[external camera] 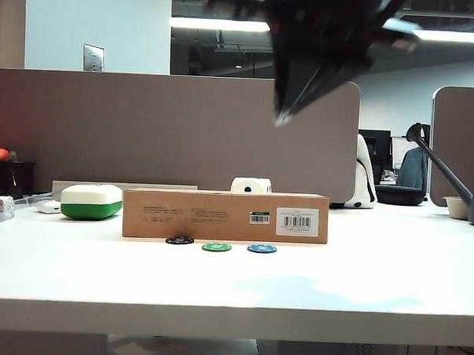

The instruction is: Push the chip with the highest value in the row forward next to the rectangular box.

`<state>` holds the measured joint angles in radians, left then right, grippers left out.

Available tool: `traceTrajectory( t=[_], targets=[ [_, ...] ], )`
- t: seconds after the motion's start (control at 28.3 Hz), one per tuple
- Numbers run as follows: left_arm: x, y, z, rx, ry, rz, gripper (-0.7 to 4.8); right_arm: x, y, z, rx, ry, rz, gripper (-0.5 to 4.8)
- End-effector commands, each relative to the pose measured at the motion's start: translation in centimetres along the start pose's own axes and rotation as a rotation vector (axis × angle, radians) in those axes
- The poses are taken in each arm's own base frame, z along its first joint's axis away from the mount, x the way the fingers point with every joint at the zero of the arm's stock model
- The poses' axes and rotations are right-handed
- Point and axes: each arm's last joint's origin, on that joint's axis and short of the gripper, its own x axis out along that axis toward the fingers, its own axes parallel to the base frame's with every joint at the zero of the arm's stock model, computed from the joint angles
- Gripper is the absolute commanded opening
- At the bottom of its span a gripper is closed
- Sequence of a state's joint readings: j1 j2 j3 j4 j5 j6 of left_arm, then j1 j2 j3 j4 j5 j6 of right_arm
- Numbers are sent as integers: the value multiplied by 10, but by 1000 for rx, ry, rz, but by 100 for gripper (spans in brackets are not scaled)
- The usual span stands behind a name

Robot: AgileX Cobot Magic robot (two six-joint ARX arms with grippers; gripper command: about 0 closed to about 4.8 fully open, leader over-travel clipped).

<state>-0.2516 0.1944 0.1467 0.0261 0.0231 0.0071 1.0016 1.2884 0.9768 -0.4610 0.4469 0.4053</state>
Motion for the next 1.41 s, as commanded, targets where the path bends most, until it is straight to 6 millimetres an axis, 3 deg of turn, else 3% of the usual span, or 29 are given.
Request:
traceTrajectory(
  t=[0.04, 0.35, 0.67, 1.41],
  targets=[
    [-7, 7, 7, 4, -80, 70, -5, -23, -5, -9, 13, -119, -115, -9],
    [-19, 19, 13, 17, -164, 216, -5, -77, -12, -23, -2, -306, -248, -9],
    [-23, 19, 14, 22, -190, 231, -5, -106, -43, -39, 19, -302, -360, -9],
    [-22, 19, 11, 17, -157, 230, -5, -127, -68, -57, 122, -251, -333, -9]
  ],
)
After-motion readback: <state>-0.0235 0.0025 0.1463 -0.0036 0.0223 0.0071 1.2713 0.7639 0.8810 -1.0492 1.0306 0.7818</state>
